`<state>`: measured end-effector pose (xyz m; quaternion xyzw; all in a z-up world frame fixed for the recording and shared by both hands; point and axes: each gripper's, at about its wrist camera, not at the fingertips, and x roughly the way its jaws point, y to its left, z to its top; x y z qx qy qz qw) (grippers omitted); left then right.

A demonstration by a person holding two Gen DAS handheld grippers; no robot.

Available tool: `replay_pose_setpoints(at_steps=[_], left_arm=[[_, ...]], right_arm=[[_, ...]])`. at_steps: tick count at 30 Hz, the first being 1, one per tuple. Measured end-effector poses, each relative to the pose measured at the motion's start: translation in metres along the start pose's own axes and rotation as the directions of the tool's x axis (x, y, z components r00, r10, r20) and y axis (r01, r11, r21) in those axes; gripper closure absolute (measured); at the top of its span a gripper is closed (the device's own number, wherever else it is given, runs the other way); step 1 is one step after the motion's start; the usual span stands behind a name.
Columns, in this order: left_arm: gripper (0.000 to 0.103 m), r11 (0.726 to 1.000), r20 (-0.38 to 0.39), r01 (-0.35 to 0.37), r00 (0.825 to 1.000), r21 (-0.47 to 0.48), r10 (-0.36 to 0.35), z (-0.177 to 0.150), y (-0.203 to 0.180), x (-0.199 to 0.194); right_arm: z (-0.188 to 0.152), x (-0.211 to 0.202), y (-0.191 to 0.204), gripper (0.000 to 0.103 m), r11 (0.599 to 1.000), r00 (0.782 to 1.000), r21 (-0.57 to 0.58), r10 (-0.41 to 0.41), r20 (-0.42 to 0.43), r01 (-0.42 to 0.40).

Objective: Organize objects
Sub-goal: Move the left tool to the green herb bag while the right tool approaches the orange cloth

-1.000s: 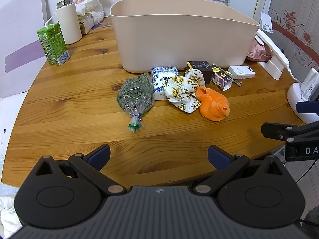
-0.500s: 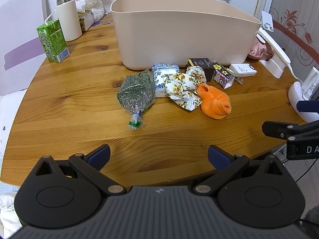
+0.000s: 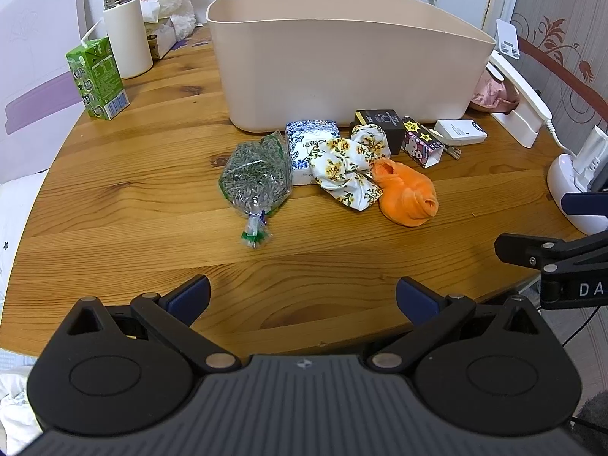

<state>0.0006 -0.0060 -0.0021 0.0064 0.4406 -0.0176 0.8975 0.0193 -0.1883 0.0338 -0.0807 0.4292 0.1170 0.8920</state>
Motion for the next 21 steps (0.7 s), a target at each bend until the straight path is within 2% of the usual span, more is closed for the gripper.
replay_pose_setpoints(at_steps=[11,21], left_arm=[[0.0,1.0,-0.002,0.018,1.0,-0.009,-0.018,0.0,0.003,-0.001],[0.0,1.0,-0.008,-0.008,1.0,-0.016,0.008,0.001,0.011,0.004]], right_arm=[[0.0,0.002,0.001,0.0,1.0,1.0,-0.005,0.004,-0.008,-0.004],[0.004,0.008,0.008,0.0,1.0,1.0,-0.019,0.015,-0.019,-0.015]])
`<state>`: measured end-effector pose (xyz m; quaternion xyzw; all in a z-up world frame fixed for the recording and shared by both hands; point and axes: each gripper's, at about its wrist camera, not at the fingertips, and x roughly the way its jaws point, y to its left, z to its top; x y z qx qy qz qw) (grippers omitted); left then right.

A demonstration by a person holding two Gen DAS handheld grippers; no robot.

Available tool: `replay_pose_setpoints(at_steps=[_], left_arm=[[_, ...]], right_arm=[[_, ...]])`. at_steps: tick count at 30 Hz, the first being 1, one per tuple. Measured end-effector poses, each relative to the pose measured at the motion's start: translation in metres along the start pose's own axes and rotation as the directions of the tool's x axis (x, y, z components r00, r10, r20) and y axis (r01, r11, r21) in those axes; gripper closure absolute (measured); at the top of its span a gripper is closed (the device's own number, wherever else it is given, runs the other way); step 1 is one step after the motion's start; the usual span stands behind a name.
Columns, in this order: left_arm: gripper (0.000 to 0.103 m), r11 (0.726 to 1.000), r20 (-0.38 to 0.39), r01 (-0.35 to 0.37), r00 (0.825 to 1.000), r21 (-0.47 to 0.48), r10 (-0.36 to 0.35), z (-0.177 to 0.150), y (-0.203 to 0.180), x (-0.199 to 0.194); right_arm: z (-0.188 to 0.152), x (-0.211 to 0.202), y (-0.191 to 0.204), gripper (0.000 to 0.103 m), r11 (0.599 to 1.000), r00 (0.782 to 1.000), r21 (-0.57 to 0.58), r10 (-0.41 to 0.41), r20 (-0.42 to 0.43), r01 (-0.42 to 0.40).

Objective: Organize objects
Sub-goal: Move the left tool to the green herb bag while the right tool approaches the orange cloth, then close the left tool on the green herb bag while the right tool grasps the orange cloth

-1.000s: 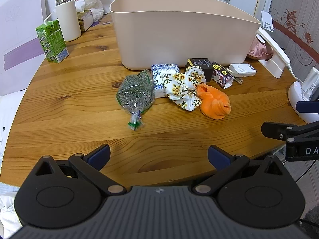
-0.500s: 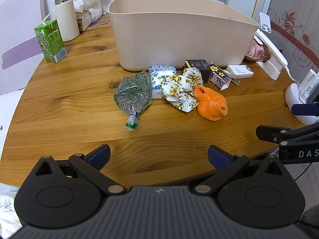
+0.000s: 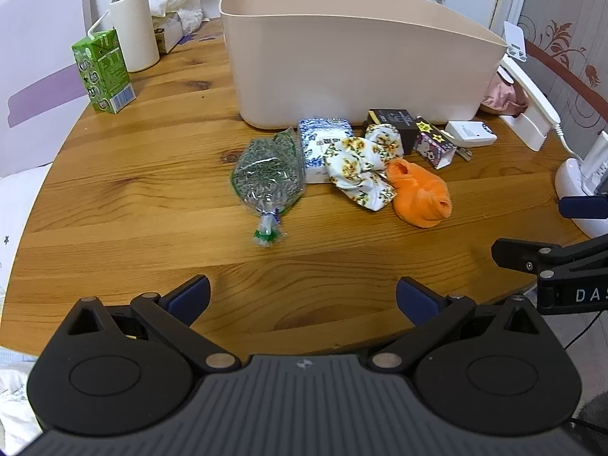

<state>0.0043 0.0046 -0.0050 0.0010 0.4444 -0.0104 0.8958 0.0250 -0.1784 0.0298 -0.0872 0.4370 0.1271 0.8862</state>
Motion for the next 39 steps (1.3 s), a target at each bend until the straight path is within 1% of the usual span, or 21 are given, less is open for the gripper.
replay_pose_setpoints(at_steps=[4,13,17,21,24,28,29,30,32,36,39], left_arm=[[0.0,1.0,0.004,-0.012,1.0,0.011,0.012,0.003,0.001,0.003],[0.0,1.0,0.0,0.002,1.0,0.029,-0.002,0.012,0.004,0.014],[0.0,0.999,-0.008,0.005,1.0,0.048,-0.005,0.017,0.005,0.022],[0.0,0.999,-0.01,0.016,1.0,0.033,-0.016,0.024,0.013,0.028],[0.0,0.999,-0.014,0.024,1.0,0.025,-0.024,0.028,0.018,0.033],[0.001,0.999,-0.013,0.026,1.0,0.023,-0.025,0.034,0.024,0.038],[0.002,0.999,-0.013,0.026,1.0,0.024,-0.026,0.035,0.025,0.04],[0.008,0.999,-0.009,0.032,0.999,0.027,-0.032,0.036,0.026,0.041],[0.012,0.998,-0.013,0.043,0.999,0.036,-0.043,0.039,0.026,0.044],[0.013,0.997,-0.006,0.05,0.999,0.056,-0.05,0.044,0.027,0.048],[0.017,0.996,0.0,0.057,0.998,0.064,-0.057,0.048,0.028,0.051]], right_arm=[[0.001,0.004,0.003,0.0,1.0,1.0,-0.004,0.003,-0.01,-0.003],[0.006,0.014,0.008,0.0,1.0,1.0,-0.012,0.02,-0.021,-0.02],[0.011,0.02,0.011,0.0,0.999,0.999,-0.021,0.034,-0.009,-0.034],[0.018,0.027,0.011,0.0,0.999,0.999,-0.003,0.049,0.011,-0.049],[0.024,0.034,0.012,0.0,0.997,0.997,0.005,0.078,0.003,-0.078],[0.029,0.042,0.018,0.005,0.996,0.996,-0.016,0.084,-0.004,-0.084],[0.03,0.044,0.02,0.006,0.996,0.996,-0.02,0.088,-0.006,-0.088],[0.032,0.046,0.021,0.007,0.995,0.996,-0.022,0.093,-0.008,-0.093],[0.034,0.049,0.022,0.01,0.995,0.995,-0.028,0.098,-0.011,-0.098],[0.039,0.055,0.026,0.014,0.993,0.993,-0.033,0.114,-0.017,-0.115],[0.042,0.059,0.028,0.021,0.99,0.991,-0.037,0.134,-0.028,-0.135]])
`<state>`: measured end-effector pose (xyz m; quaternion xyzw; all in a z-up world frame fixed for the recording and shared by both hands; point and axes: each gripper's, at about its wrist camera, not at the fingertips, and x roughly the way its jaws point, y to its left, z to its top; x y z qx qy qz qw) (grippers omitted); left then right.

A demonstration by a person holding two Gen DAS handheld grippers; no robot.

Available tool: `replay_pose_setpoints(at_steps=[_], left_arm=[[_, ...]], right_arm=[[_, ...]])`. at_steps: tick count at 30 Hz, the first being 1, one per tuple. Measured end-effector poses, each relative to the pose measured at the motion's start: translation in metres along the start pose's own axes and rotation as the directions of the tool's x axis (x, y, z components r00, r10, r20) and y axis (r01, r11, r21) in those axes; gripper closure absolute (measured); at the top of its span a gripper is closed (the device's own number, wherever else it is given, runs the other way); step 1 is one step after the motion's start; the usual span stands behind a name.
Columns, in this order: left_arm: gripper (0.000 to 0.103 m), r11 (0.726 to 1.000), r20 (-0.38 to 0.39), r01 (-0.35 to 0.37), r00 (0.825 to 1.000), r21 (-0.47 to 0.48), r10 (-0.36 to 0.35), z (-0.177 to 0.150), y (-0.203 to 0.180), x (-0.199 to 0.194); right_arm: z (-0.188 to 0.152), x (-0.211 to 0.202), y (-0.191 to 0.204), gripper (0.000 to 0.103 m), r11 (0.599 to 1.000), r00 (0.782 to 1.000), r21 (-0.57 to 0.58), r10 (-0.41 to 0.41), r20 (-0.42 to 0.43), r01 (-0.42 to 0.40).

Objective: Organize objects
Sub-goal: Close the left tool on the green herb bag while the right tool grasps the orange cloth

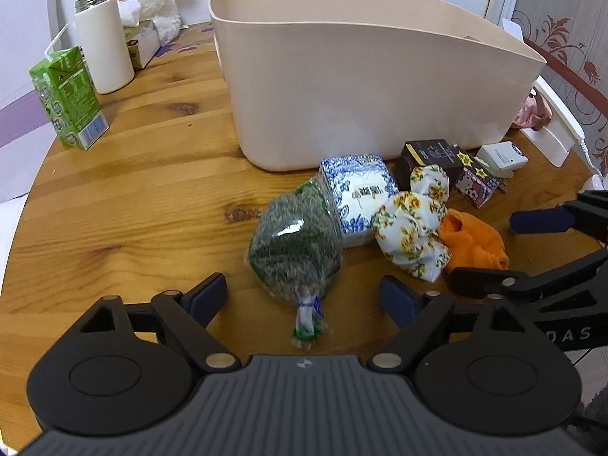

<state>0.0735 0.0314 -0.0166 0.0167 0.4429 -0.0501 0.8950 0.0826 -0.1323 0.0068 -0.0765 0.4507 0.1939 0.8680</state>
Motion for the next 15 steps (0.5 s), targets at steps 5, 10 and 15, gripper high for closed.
replay_pose_setpoints(at_steps=[5,10,15], left_arm=[[0.029,1.0,0.007,-0.004,1.0,-0.011,0.004,0.005,0.0037,0.0013],[0.048,1.0,0.022,-0.013,1.0,-0.017,0.013,0.0062,0.0073,-0.0008],[0.057,0.999,0.03,0.019,0.999,-0.037,-0.018,0.0056,0.0101,-0.0042]], right_arm=[[0.003,0.0023,0.0051,0.04,0.999,1.0,-0.029,-0.015,0.01,0.015],[0.0036,-0.0012,0.0067,0.077,0.999,1.0,-0.053,0.002,0.021,-0.001],[0.0034,-0.0038,0.0087,0.089,0.997,1.0,-0.078,0.004,0.014,-0.003]])
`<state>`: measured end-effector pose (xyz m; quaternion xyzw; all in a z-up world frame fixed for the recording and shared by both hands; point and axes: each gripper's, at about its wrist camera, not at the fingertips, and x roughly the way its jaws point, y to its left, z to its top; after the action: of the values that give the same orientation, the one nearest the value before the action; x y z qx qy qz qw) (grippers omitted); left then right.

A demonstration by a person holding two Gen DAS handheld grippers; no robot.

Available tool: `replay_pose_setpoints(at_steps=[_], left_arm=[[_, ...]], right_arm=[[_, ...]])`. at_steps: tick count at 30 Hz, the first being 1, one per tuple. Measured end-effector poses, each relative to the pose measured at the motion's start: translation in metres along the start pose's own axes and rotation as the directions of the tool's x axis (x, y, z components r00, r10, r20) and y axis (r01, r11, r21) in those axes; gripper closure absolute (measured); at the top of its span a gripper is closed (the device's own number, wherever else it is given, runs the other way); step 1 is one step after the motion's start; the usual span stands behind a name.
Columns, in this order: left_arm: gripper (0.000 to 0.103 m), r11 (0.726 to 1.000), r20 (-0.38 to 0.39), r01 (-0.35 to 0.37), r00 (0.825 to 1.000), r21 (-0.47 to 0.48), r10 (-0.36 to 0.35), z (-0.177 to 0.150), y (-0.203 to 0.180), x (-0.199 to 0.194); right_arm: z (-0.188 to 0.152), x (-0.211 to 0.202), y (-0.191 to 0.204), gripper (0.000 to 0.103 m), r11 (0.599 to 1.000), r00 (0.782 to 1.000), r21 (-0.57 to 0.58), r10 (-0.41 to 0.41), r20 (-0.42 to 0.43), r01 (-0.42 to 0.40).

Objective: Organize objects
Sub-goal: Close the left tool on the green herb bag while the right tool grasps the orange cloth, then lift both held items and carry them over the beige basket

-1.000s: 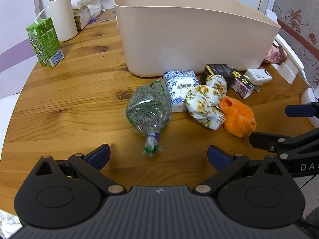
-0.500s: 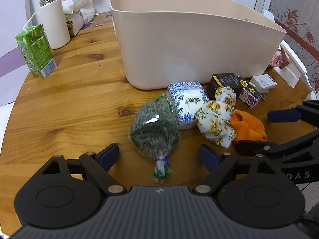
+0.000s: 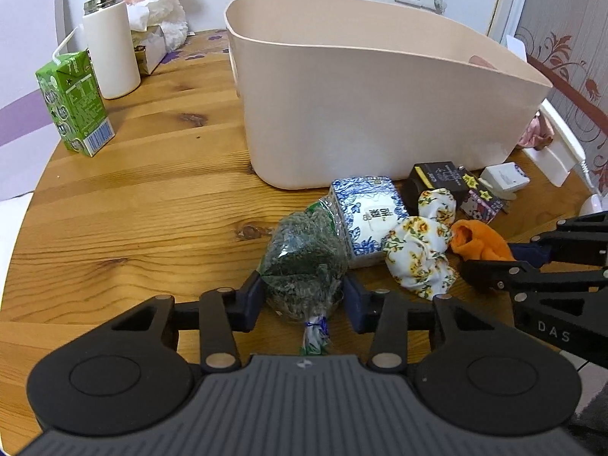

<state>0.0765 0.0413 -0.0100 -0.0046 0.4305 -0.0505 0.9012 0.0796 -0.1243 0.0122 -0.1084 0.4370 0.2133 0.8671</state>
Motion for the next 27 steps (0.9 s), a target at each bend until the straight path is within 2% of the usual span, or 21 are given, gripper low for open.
replay_pose_setpoints(at_steps=[7,13,21,27], left_arm=[[0.059,1.0,0.033,0.01,0.999,0.011,-0.01,0.0,-0.008,-0.013],[0.059,1.0,0.106,-0.002,0.994,0.025,-0.001,0.009,-0.013,-0.038],[0.059,0.998,0.235,-0.013,0.972,0.055,-0.001,0.04,-0.026,-0.072],[0.059,0.996,0.307,-0.021,0.952,0.09,-0.007,0.08,-0.04,-0.077]], right_arm=[[-0.001,-0.012,-0.009,0.089,1.0,1.0,0.018,-0.021,0.018,0.021],[0.004,-0.032,-0.022,0.089,0.999,0.996,0.032,-0.046,0.072,0.044],[0.028,-0.059,-0.043,0.089,0.996,0.981,0.061,-0.069,0.183,0.059],[0.058,-0.07,-0.059,0.089,0.995,0.96,0.072,-0.087,0.267,0.07]])
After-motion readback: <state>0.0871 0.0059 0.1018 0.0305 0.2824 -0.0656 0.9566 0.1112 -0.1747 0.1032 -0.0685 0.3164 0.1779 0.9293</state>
